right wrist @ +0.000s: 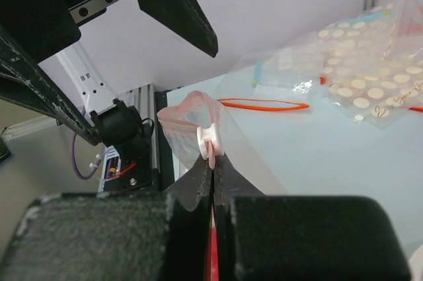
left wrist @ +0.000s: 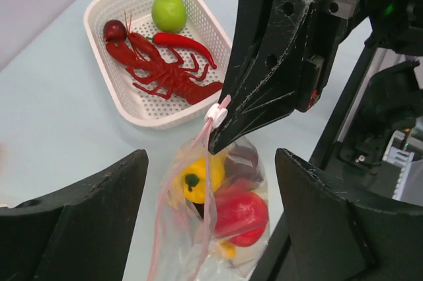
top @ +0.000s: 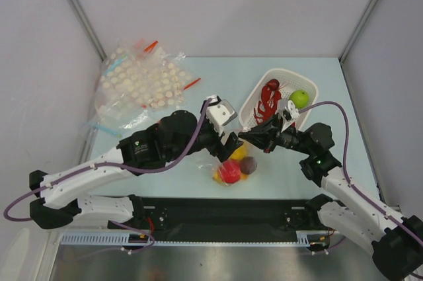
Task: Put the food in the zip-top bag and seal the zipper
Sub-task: Zip the zipper food storage bag at the center of the board.
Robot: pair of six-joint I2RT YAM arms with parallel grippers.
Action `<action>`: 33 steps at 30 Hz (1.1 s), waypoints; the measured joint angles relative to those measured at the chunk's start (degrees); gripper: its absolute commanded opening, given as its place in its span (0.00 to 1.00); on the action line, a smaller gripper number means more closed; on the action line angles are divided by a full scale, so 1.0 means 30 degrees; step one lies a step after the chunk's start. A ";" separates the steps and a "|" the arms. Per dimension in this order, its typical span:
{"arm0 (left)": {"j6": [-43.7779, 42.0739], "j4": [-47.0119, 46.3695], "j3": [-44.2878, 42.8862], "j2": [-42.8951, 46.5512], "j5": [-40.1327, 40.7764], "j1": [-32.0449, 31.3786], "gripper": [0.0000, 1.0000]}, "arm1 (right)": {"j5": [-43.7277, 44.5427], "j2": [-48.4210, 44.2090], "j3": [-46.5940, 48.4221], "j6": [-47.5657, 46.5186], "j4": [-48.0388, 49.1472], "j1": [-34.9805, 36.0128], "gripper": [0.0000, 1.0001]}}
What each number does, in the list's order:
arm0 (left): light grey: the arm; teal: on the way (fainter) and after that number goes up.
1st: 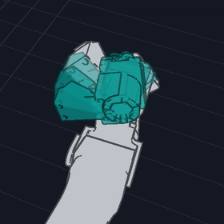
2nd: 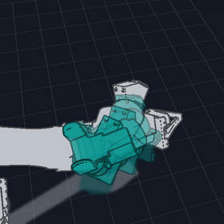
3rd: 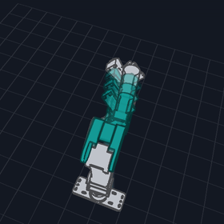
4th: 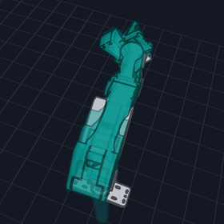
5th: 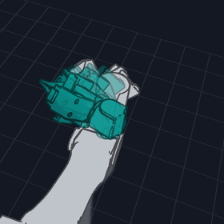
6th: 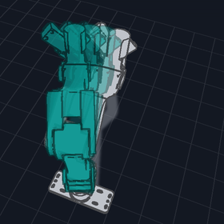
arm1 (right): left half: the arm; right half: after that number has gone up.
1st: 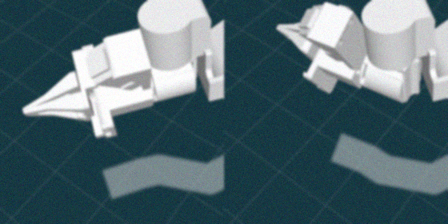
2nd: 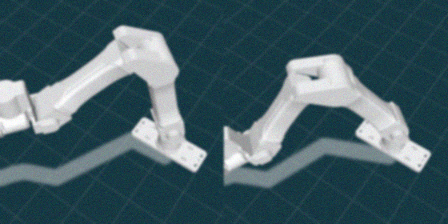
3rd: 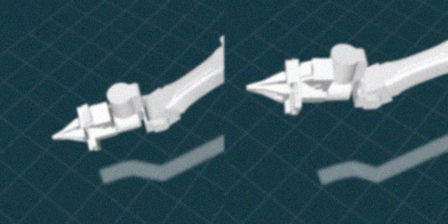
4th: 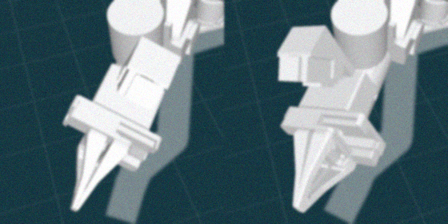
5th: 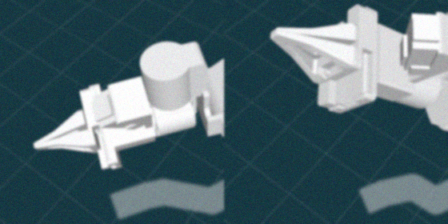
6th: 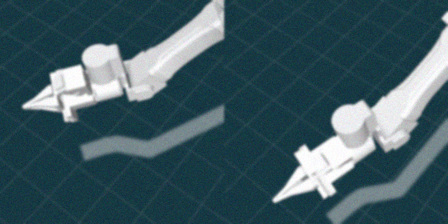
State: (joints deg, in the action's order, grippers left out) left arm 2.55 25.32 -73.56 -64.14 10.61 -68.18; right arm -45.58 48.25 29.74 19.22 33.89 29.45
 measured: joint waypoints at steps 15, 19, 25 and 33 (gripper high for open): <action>-0.8007 -0.2710 0.3140 0.2033 -0.3351 0.0007 0.50 | -0.1195 0.0131 0.0561 -0.0051 -0.0714 0.0561 0.00; -0.8531 -0.3016 0.4211 0.2484 -0.4255 0.0036 0.52 | -0.1333 0.0197 0.0794 -0.0714 -0.1246 0.1107 0.00; -0.8510 -0.3439 0.4291 0.2659 -0.5195 0.0182 0.45 | -0.0889 0.0211 0.1515 -0.2965 -0.3228 0.2769 0.00; -0.8342 -0.3504 0.4284 0.2594 -0.6105 0.0328 0.26 | 0.0437 0.0087 0.1953 -0.5464 -0.5238 0.4444 0.00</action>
State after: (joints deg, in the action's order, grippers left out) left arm -22.48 14.81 -60.71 -56.36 -7.70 -67.20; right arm -44.27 48.51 35.59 2.83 18.17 42.78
